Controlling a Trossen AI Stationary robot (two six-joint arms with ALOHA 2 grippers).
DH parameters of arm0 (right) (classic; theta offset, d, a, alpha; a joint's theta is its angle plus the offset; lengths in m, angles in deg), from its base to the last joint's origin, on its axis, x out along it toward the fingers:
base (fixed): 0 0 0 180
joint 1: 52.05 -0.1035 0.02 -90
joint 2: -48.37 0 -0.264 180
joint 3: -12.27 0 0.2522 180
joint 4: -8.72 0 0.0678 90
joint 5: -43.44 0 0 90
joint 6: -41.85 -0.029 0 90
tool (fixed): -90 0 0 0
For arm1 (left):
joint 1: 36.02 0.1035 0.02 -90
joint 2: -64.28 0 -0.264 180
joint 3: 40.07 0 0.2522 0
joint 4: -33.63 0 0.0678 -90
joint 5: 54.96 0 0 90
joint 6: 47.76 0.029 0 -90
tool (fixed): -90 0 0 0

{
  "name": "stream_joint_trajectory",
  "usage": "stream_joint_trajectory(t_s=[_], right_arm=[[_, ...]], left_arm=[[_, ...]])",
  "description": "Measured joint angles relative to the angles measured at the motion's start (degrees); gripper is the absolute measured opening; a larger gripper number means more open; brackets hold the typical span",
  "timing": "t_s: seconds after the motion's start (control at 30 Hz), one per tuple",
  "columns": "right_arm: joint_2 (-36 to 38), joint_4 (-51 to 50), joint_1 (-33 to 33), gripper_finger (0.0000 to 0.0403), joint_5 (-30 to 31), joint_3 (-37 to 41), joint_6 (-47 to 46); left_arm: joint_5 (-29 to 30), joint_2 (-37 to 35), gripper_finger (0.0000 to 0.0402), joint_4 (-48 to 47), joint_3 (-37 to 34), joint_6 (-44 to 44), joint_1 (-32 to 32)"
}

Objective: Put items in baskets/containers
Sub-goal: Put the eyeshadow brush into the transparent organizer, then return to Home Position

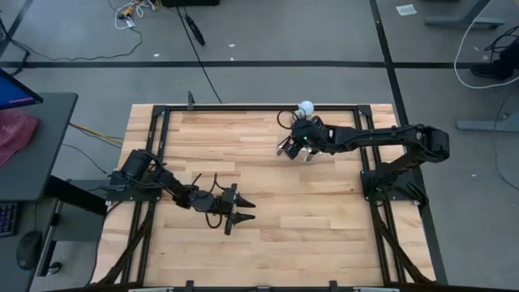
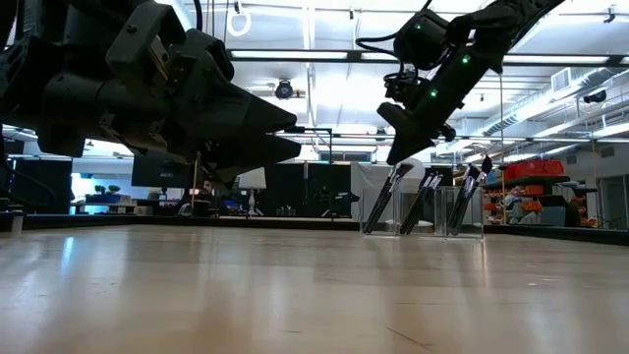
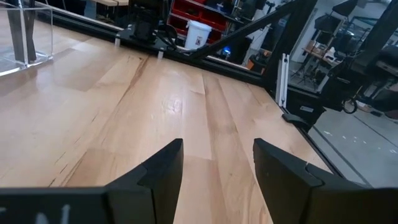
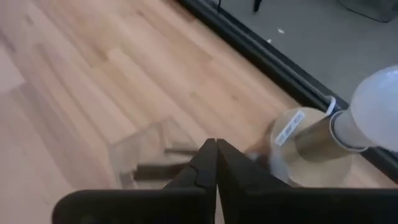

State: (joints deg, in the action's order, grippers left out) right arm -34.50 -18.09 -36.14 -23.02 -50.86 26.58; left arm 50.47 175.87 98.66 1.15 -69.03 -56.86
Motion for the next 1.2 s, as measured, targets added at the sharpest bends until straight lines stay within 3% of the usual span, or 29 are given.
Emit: stream_joint_trajectory(t_s=[0.17,0.33,0.6,0.8,0.97,1.1,1.2], right_arm=[[0.0,2.3,1.2,0.0008,0.5,0.0,-0.4],[3.0,2.9,-0.3,0.0006,4.7,0.0,1.3],[14.4,-2.3,-13.0,0.0004,4.7,0.0,1.6],[21.3,-5.4,-26.0,0.0004,-3.3,2.3,1.2],[28.3,3.0,-33.8,0.0004,-10.4,11.7,-1.2],[37.4,9.1,-33.9,0.0004,-17.3,20.6,-5.7],[45.5,12.5,-31.7,0.0004,-18.9,27.0,-8.9]], left_arm=[[0.0,0.0,0.0195,-0.2,0.0,-0.2,0.0],[0.0,0.0,0.0195,-0.3,0.0,-0.2,0.0],[0.4,0.0,0.0195,-1.2,0.0,-0.1,-0.5],[2.5,0.0,0.0195,-1.7,0.0,0.0,-1.4],[2.8,0.0,0.0195,-2.0,0.0,0.0,-2.2],[3.2,0.0,0.0195,-2.0,0.0,0.0,-2.3],[3.3,0.0,0.0195,-2.1,0.0,0.0,-2.2]])
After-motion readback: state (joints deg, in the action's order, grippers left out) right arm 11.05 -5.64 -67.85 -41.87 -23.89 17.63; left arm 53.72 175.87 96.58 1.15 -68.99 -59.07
